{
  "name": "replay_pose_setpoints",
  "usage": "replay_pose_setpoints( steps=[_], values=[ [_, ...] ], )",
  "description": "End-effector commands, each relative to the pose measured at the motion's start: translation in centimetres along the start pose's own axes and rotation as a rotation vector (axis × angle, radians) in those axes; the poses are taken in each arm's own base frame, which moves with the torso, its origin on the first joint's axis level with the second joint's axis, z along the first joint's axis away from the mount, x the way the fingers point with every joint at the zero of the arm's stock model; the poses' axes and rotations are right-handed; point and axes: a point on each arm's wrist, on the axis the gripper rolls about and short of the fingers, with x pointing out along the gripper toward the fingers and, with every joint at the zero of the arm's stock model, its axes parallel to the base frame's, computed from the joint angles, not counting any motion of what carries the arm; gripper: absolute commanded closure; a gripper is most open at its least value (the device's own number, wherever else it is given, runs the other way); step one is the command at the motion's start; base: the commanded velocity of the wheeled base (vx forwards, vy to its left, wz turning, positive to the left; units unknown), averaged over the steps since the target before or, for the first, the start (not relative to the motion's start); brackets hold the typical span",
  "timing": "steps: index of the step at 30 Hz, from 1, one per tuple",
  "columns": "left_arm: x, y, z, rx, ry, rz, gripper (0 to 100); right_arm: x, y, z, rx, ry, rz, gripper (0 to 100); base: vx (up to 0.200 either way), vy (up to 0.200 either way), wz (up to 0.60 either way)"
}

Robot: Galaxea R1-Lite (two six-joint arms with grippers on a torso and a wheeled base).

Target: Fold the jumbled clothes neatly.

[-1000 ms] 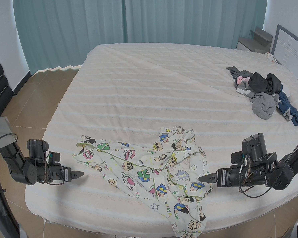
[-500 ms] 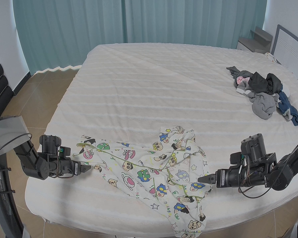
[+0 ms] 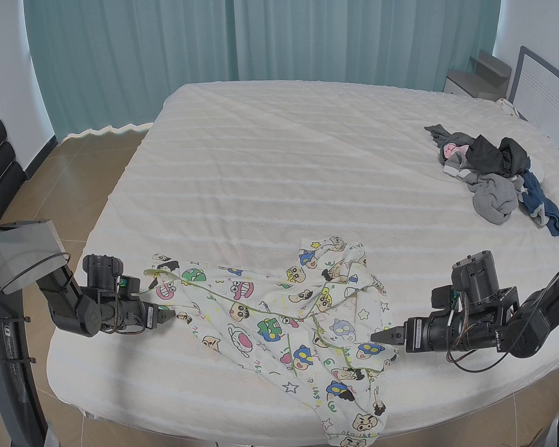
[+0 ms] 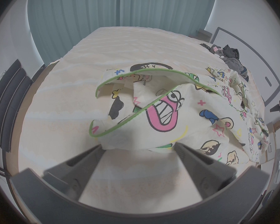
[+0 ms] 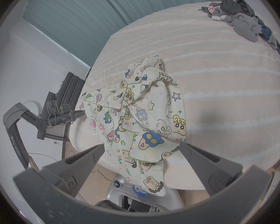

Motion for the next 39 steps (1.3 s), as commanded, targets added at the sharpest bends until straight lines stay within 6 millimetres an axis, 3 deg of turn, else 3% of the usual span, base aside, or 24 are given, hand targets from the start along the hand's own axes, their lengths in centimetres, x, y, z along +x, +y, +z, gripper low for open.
replay_pose_setpoints(
  steps=[1,10,25,30,37,38,39],
  values=[
    [0.4,-0.2,-0.2,0.004,0.009,-0.005,100,0.0,0.0,-0.1,0.001,0.002,-0.002,0,0.0,0.0,0.0],
    [-0.2,-0.2,-0.4,0.007,-0.025,0.019,100,-0.1,0.0,-0.1,0.001,0.0,-0.001,0,0.0,0.0,0.0],
    [-5.6,-1.1,0.0,0.006,-0.049,0.025,100,-0.2,0.0,0.0,0.002,-0.006,0.001,0,0.0,0.0,0.0],
    [-5.3,-0.5,-0.3,-0.008,-0.04,0.041,100,-0.1,0.0,0.0,0.002,-0.004,0.0,0,0.0,0.0,0.0],
    [-3.0,0.0,-0.6,-0.014,-0.014,0.064,100,0.0,0.0,0.0,0.003,-0.004,-0.002,0,0.0,0.0,0.0],
    [-2.5,0.1,-0.6,-0.014,-0.013,0.073,0,0.0,0.0,0.0,0.003,-0.002,-0.003,0,0.0,0.0,0.0],
    [-2.3,0.1,-0.6,-0.012,-0.016,0.073,0,-0.1,0.0,0.1,0.003,-0.006,-0.002,0,0.0,0.0,0.0]
  ],
)
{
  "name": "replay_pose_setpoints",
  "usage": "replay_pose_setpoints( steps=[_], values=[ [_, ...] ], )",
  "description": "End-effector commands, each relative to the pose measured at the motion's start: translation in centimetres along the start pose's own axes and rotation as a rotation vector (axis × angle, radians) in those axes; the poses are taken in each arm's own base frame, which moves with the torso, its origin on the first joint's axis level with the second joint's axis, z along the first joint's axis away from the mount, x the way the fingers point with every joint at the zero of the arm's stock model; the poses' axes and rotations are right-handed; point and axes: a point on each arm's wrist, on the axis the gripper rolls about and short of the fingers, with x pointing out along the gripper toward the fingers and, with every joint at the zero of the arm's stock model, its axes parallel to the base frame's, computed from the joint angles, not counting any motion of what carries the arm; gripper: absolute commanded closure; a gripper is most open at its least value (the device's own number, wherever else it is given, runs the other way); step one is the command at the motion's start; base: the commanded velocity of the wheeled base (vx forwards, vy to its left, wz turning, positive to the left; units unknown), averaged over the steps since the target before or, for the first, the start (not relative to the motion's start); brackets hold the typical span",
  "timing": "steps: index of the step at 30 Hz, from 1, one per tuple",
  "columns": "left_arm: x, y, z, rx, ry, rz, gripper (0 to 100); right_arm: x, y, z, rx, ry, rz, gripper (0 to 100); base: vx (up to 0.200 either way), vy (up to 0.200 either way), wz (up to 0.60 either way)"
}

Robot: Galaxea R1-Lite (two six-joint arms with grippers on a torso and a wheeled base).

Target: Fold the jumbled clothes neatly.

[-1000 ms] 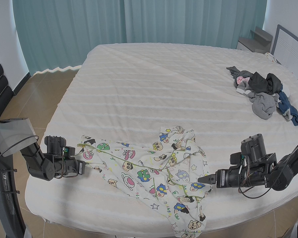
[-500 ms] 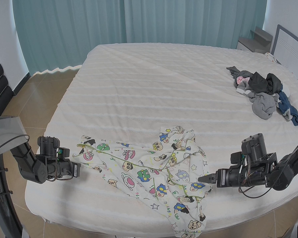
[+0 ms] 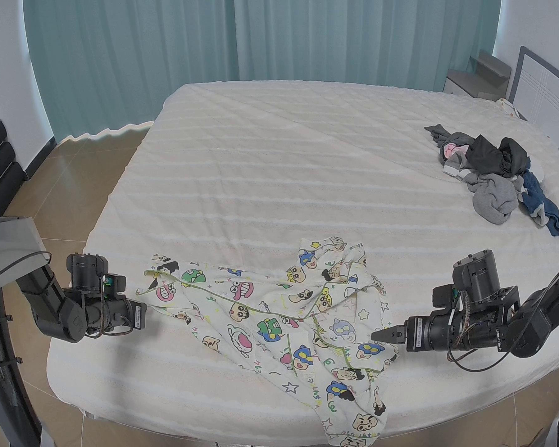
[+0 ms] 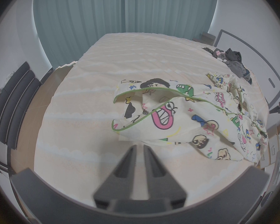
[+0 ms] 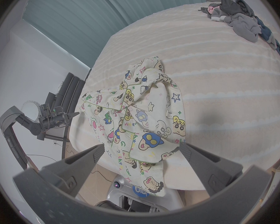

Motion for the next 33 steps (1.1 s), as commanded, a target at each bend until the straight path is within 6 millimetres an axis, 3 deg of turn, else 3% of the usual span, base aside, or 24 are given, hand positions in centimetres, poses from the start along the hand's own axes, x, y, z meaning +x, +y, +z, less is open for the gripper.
replay_pose_setpoints(
  steps=[1,14,25,33],
  values=[
    [1.6,0.1,-0.5,-0.001,0.02,0.006,0,0.0,-0.1,0.0,0.001,0.001,-0.002,0,0.0,0.0,0.0],
    [3.3,0.3,-0.3,0.002,0.01,0.011,0,0.2,0.0,0.1,0.001,-0.001,-0.001,0,0.0,0.0,0.0],
    [2.9,-0.9,-1.2,0.024,0.034,-0.031,0,0.1,-0.1,0.0,0.002,0.001,-0.003,0,0.0,0.0,0.0],
    [3.9,-0.7,-0.4,0.035,-0.07,-0.003,0,0.2,-0.1,0.0,0.001,0.003,-0.001,0,0.0,0.0,0.0]
  ],
)
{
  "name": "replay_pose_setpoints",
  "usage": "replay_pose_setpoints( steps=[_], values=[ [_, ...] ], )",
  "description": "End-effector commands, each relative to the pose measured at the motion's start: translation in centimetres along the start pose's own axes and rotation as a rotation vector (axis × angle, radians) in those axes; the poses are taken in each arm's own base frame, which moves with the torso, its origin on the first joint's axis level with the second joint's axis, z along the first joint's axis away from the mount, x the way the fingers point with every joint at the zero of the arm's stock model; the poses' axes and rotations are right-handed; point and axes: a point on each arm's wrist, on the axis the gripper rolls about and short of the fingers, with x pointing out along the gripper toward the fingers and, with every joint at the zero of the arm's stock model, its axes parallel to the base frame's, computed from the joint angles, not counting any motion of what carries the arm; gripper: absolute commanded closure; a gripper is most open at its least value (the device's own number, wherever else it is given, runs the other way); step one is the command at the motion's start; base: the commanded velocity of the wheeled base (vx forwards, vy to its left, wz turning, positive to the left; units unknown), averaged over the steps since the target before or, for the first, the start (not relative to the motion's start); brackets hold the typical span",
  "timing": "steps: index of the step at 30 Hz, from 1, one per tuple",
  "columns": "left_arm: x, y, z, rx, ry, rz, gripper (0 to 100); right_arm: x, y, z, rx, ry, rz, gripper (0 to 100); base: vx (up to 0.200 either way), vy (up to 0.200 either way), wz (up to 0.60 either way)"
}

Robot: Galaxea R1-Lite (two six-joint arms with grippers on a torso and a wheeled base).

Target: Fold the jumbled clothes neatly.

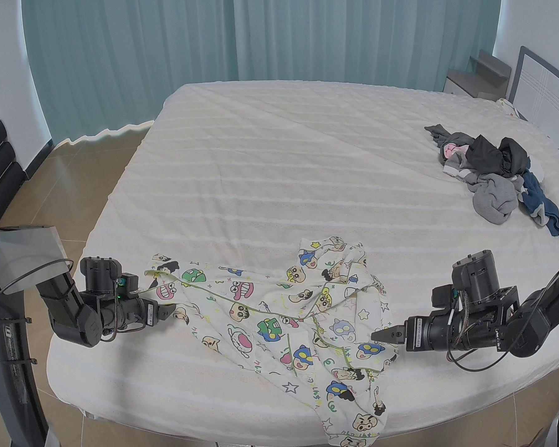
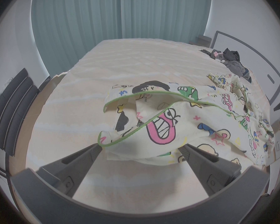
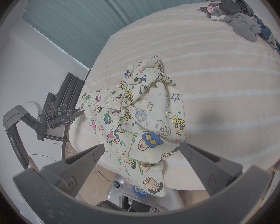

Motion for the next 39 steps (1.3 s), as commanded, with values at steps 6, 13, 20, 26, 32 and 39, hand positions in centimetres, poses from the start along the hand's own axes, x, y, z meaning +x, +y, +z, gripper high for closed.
replay_pose_setpoints(
  steps=[6,13,20,26,32,39],
  values=[
    [1.6,-0.1,-0.1,0.008,0.013,0.02,0,0.0,0.0,0.1,-0.001,-0.005,0.002,0,0.0,0.0,0.0],
    [2.9,-0.1,2.1,0.017,-0.071,0.041,0,0.0,0.0,0.1,0.0,-0.003,0.001,0,0.0,0.0,0.0],
    [3.5,0.0,4.2,0.019,-0.147,0.081,0,0.0,0.0,0.1,0.0,-0.003,0.002,0,0.0,0.0,0.0],
    [4.6,-0.8,5.6,-0.078,-0.205,0.106,0,0.0,0.1,0.1,0.0,-0.004,0.003,0,0.0,0.0,0.0],
    [5.4,-0.6,6.3,-0.084,-0.33,0.123,0,-0.1,0.0,0.0,0.004,-0.001,0.0,0,0.0,0.0,0.0],
    [3.0,-0.3,6.2,-0.153,-0.361,0.131,0,-0.2,0.0,0.0,0.002,-0.003,0.002,0,0.0,0.0,0.0]
  ],
)
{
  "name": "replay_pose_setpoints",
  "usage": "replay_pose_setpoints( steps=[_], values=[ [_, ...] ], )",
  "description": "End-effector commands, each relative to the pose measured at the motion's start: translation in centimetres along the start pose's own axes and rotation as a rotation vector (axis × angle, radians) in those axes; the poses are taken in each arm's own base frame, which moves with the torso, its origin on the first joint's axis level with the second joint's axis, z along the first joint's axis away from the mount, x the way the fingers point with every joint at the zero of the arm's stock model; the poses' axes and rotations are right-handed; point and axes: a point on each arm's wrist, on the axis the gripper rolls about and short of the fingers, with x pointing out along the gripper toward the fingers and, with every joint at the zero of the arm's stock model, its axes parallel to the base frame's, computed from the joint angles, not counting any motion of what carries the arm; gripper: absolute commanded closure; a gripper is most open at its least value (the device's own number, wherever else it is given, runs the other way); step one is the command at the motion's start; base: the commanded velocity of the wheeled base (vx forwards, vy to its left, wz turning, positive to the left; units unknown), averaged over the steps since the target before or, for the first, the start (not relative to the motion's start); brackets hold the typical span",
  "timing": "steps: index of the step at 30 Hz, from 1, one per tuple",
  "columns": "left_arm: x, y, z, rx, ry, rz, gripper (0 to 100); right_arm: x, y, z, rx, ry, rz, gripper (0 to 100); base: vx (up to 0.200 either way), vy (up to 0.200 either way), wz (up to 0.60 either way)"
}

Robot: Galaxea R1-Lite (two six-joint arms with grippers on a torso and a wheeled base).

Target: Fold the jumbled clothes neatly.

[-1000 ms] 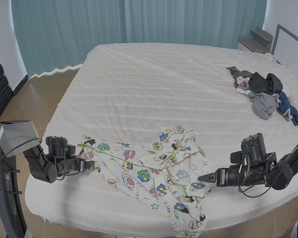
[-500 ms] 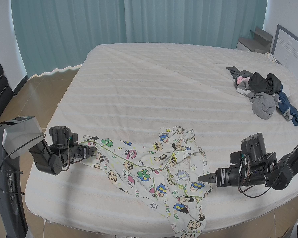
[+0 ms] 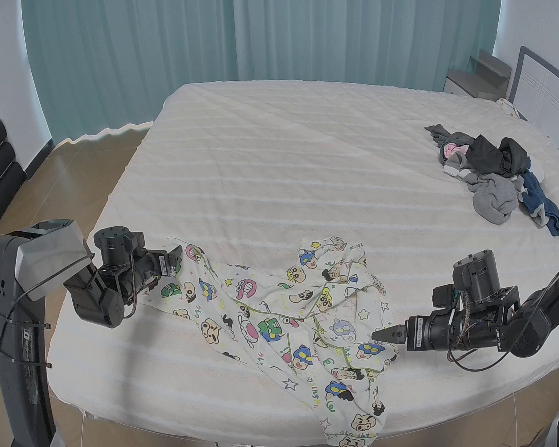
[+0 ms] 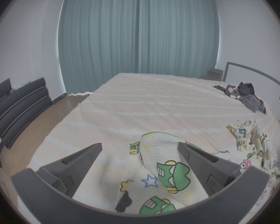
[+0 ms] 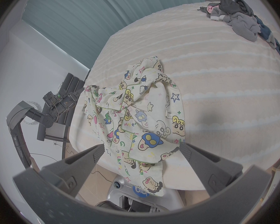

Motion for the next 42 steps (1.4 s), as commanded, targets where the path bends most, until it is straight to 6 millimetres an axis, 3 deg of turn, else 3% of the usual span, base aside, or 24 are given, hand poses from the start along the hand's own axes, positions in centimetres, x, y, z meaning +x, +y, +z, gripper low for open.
replay_pose_setpoints(
  steps=[1,9,14,15,19,25,36,42],
  values=[
    [-1.4,0.4,0.5,-0.051,0.008,0.009,0,-0.1,0.0,0.0,-0.001,-0.001,0.002,0,0.0,0.0,0.0],
    [-5.6,2.6,0.9,-0.143,0.094,-0.023,0,-0.1,0.0,0.0,-0.001,-0.001,0.002,0,0.0,0.0,0.0],
    [-6.6,2.6,1.5,-0.264,0.122,-0.038,0,-0.1,0.1,-0.1,-0.002,0.0,0.003,0,0.0,0.0,0.0],
    [-7.7,2.6,1.4,-0.358,0.197,-0.081,0,-0.1,0.1,-0.1,-0.002,0.001,0.002,0,0.0,0.0,0.0],
    [-8.9,2.4,0.3,-0.471,0.33,-0.103,0,-0.1,0.1,-0.1,-0.002,0.0,0.003,0,0.0,0.0,0.0],
    [-8.1,2.4,-1.2,-0.595,0.386,-0.072,0,0.0,0.1,-0.1,-0.002,0.001,0.002,0,0.0,0.0,0.0],
    [-7.2,2.3,-4.0,-0.604,0.467,-0.049,0,0.1,0.0,-0.1,-0.001,0.005,0.0,0,0.0,0.0,0.0],
    [-5.5,2.4,-4.0,-0.604,0.439,-0.045,0,0.0,0.0,-0.1,0.0,0.003,0.0,0,0.0,0.0,0.0]
  ],
)
